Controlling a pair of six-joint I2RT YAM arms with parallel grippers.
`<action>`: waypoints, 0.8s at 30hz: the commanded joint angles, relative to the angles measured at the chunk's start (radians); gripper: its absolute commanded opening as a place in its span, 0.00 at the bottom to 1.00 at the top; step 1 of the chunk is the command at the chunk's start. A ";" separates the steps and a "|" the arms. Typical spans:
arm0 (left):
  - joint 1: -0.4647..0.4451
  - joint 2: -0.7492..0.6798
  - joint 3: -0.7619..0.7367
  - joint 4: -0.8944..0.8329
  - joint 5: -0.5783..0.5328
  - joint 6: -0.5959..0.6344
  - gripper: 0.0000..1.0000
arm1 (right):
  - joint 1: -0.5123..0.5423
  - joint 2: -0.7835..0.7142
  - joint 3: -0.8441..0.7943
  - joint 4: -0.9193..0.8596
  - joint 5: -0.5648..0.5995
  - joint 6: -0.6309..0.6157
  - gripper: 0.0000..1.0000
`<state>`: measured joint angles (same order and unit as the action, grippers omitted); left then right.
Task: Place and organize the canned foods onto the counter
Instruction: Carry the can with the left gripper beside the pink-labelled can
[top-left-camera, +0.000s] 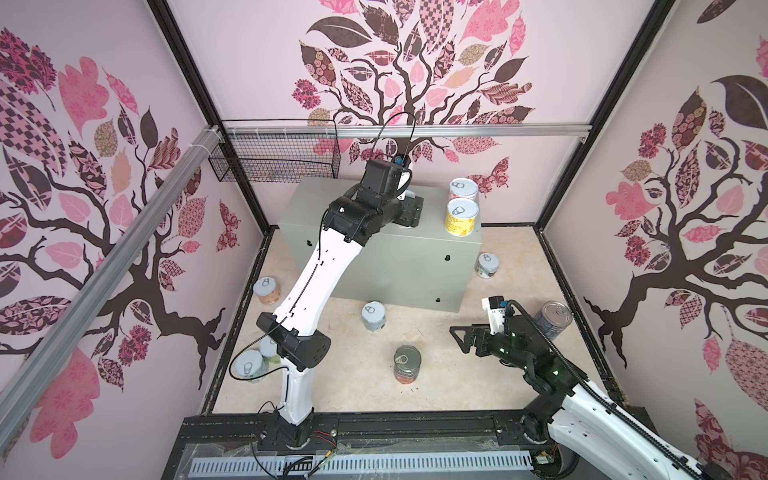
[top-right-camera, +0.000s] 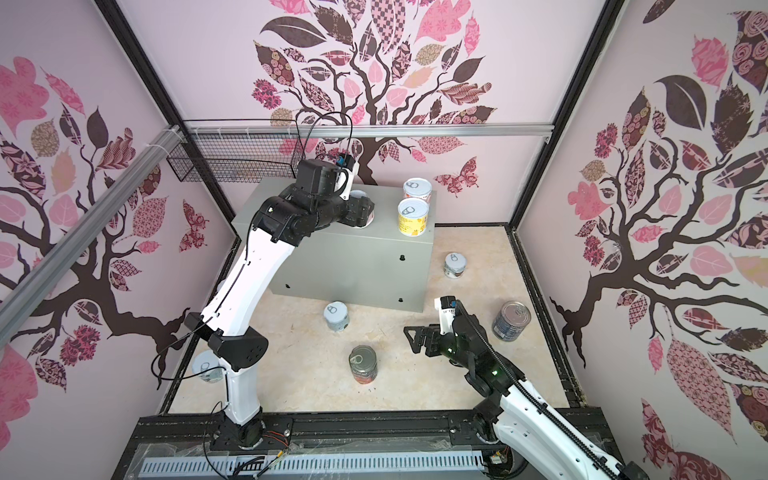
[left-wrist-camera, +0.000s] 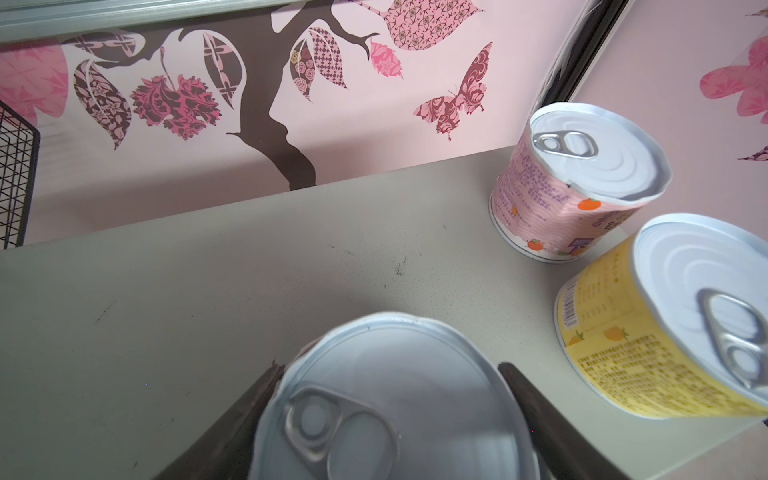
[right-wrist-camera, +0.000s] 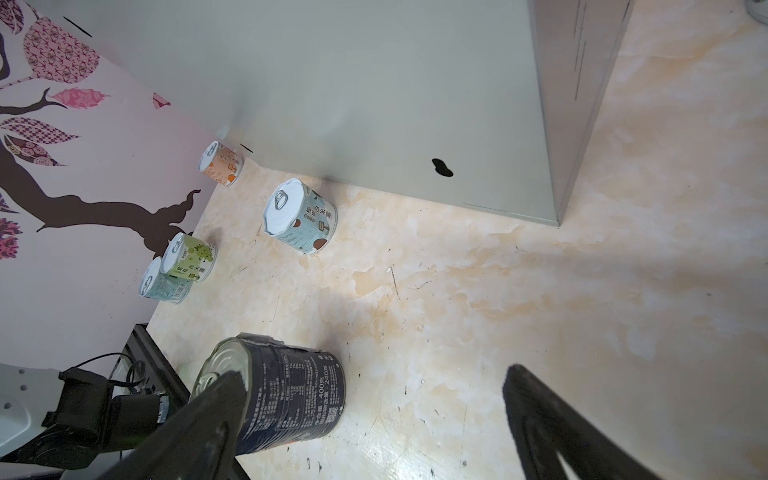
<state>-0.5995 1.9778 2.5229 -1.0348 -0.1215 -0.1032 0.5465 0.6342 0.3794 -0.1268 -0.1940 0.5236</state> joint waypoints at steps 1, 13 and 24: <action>-0.005 0.012 0.052 0.054 0.013 0.007 0.84 | 0.000 -0.001 -0.004 0.023 0.001 0.005 1.00; -0.006 -0.026 0.004 0.109 0.044 0.031 0.94 | 0.001 -0.005 0.008 -0.008 0.000 -0.004 1.00; -0.006 -0.188 -0.210 0.226 0.098 0.076 0.98 | 0.000 0.001 0.031 -0.042 0.010 -0.002 1.00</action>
<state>-0.6014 1.8294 2.3665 -0.8604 -0.0536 -0.0513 0.5465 0.6342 0.3779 -0.1543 -0.1932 0.5232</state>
